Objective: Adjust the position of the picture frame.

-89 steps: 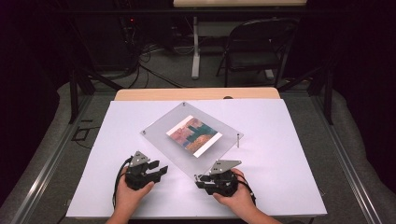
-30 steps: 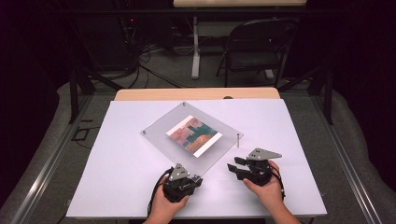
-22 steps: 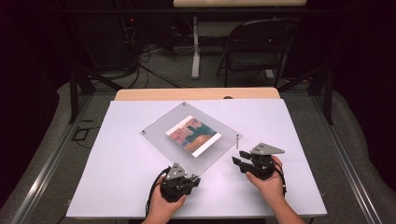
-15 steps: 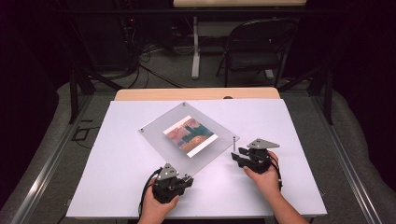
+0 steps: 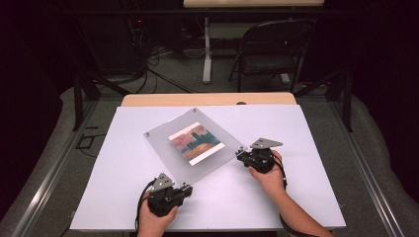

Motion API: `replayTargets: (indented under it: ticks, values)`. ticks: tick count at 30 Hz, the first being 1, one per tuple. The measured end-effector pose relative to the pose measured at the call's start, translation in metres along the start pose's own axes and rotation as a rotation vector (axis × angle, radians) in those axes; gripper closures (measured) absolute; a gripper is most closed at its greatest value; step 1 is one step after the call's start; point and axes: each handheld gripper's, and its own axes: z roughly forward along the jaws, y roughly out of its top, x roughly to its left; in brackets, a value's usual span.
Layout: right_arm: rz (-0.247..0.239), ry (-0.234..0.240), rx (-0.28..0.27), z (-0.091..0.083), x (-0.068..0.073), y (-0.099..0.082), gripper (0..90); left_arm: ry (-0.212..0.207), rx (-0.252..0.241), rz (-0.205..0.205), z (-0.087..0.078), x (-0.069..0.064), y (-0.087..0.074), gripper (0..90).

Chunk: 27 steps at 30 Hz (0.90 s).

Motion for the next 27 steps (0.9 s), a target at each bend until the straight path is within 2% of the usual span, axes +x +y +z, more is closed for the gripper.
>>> replayTargets:
  ticks: [4, 14, 27]
  values:
    - [-0.036, 0.02, 0.002, 0.001, 0.003, 0.003, 84.7, 0.011, -0.002, -0.002, -0.004, 0.003, 0.0, 85.0]
    - [-0.047, 0.032, -0.017, -0.011, 0.007, 0.005, 85.0, -0.008, -0.011, -0.003, -0.008, 0.012, 0.006, 85.0]
    - [-0.005, 0.039, -0.032, -0.047, 0.025, -0.01, 84.3, 0.018, -0.044, -0.016, -0.004, 0.038, 0.023, 84.9]
